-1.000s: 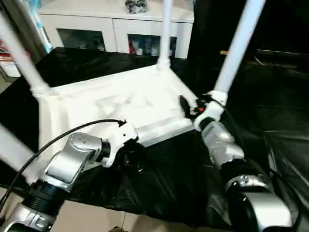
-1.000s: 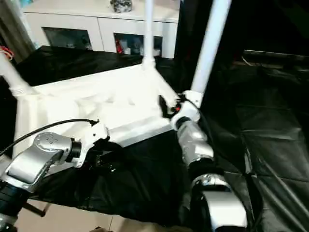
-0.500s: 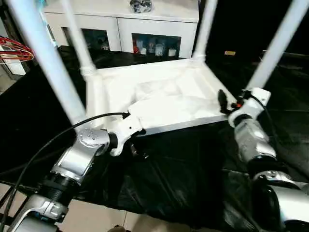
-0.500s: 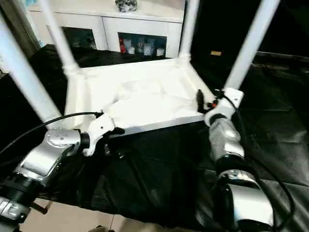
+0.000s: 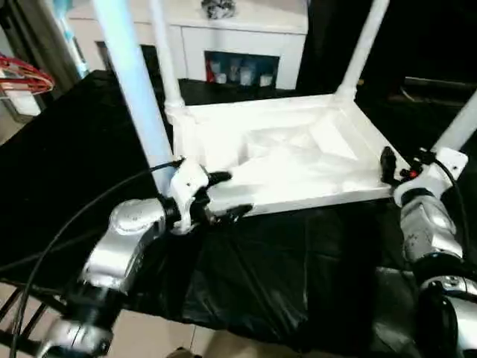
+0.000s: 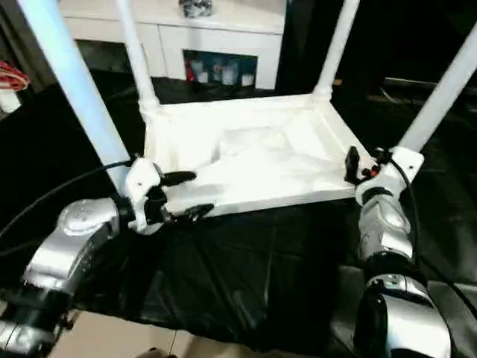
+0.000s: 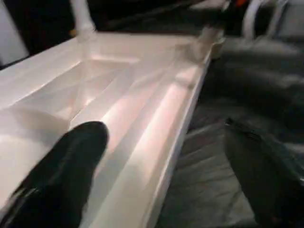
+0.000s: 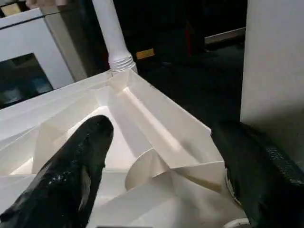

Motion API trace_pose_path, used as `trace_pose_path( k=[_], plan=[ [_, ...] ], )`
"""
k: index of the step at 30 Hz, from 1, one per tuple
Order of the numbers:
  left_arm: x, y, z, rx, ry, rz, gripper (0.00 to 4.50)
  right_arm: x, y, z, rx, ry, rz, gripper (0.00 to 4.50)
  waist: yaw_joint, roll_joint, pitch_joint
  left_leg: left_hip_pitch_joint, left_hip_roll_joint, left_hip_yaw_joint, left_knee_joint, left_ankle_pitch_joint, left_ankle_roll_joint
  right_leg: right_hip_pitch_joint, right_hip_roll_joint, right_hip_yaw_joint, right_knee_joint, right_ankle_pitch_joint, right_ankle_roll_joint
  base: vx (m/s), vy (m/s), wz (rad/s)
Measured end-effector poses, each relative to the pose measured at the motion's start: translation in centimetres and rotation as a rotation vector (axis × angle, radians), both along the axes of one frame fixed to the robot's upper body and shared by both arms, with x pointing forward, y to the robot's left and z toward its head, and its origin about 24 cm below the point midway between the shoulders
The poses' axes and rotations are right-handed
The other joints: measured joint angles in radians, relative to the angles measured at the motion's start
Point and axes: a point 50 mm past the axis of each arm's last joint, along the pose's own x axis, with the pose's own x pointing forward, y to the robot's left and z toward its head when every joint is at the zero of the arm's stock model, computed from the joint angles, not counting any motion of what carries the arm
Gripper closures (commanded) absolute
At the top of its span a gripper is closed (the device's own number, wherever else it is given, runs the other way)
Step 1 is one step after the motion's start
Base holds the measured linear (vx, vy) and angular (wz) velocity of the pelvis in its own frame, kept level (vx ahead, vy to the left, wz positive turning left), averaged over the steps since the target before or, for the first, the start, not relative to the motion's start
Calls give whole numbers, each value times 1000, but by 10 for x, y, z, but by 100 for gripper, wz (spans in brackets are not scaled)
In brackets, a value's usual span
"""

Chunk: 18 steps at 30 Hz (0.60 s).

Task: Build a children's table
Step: Rotate leg to tighten

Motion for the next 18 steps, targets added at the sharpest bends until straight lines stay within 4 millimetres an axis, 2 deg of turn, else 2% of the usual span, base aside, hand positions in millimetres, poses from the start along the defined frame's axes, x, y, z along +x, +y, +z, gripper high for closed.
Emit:
trace_pose_path(
  k=[4, 7, 14, 18],
  plan=[
    [-18, 22, 2, -78, 49, 8, 2, -5, 9, -4, -68, -4, 82, 59, -19, 0, 0, 1, 1, 0, 0, 0, 0, -2, 1, 0, 6, -3, 2, 0, 0, 0],
    [-30, 38, 0, -110, 129, -9, 2, -9, 15, -9, -89, -1, 124, 59, -26, 0, 0, 2, 1, 0, -1, 0, -1, -2, 1, 0, 7, -3, 2, 0, 0, 0],
    [-52, 51, 0, -199, 295, -99, 2, -12, 52, -8, -130, -50, 355, 59, -37, 1, 1, 4, 0, -2, -1, 0, -1, -1, 1, 1, 7, -5, 5, 0, 0, 0],
    [-62, 76, -3, -146, 344, -76, 2, -22, 61, -9, -148, -57, 477, 59, -40, 1, 1, 6, 0, -2, -1, 0, -1, 0, 2, 1, 7, -5, 6, 0, 0, 0]
  ],
)
